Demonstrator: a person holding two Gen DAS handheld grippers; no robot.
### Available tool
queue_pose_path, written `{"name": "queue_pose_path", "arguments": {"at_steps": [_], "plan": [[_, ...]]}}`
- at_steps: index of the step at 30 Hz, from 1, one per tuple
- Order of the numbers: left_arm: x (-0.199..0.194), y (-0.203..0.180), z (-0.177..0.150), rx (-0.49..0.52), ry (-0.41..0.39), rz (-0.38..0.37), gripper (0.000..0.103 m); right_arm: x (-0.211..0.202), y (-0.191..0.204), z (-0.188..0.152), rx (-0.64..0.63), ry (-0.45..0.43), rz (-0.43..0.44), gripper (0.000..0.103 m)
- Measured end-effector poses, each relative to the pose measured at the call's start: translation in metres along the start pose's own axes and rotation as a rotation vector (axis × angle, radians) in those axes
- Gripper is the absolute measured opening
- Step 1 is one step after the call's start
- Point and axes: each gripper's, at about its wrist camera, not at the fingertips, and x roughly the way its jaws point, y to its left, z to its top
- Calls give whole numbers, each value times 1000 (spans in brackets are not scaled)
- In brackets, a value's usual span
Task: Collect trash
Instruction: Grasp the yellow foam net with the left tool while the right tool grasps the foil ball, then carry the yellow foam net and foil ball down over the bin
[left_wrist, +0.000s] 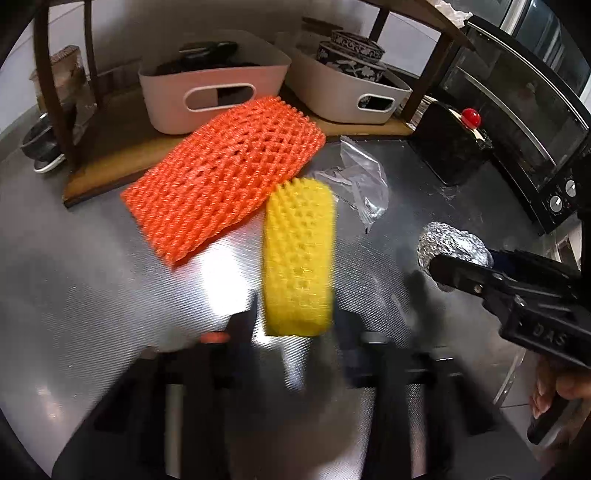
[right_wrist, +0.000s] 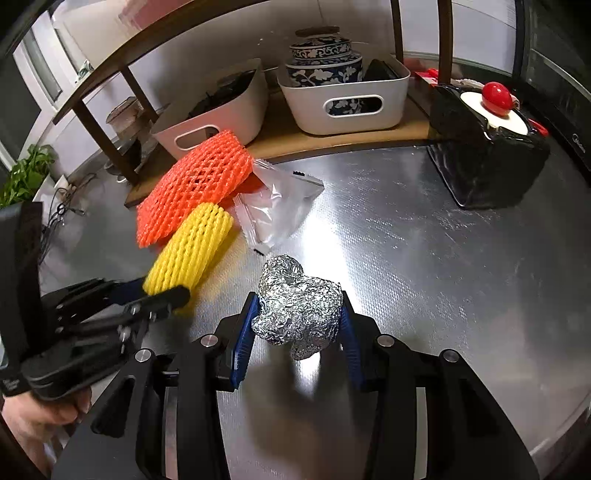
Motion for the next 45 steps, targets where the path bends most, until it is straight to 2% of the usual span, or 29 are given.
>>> {"name": "queue_pose_path", "arguments": {"at_steps": [2,5,11,18,27,37,41,45], "plan": [[-3,-3,-1,2,-9,3,11,-2,0,-3,0,-1,0,43],[-12,-6,-5,0,-10,6,10,-8,0,-7,-1,0,6,43],[-36,-2,-26,-28,-1,58,10,-20,12,-18,-14,-13,0,43],[-78,-2,-66,-60,-21,119,10,-37,35,-39,-55,-26,19,43],[-125,-9,-125,-110,-39,156,10,-72,68,-91,-129,-22,82,43],[-175,-18,-215,-139,-41,171,10,-102,91,-175,-188,64,166,43],[-180,-21,-253,-147,-4,165,10,-100,92,-204,-197,116,172,43],[-172,-18,-288,-178,60,146,10,-78,90,-233,-182,205,160,43]]}}
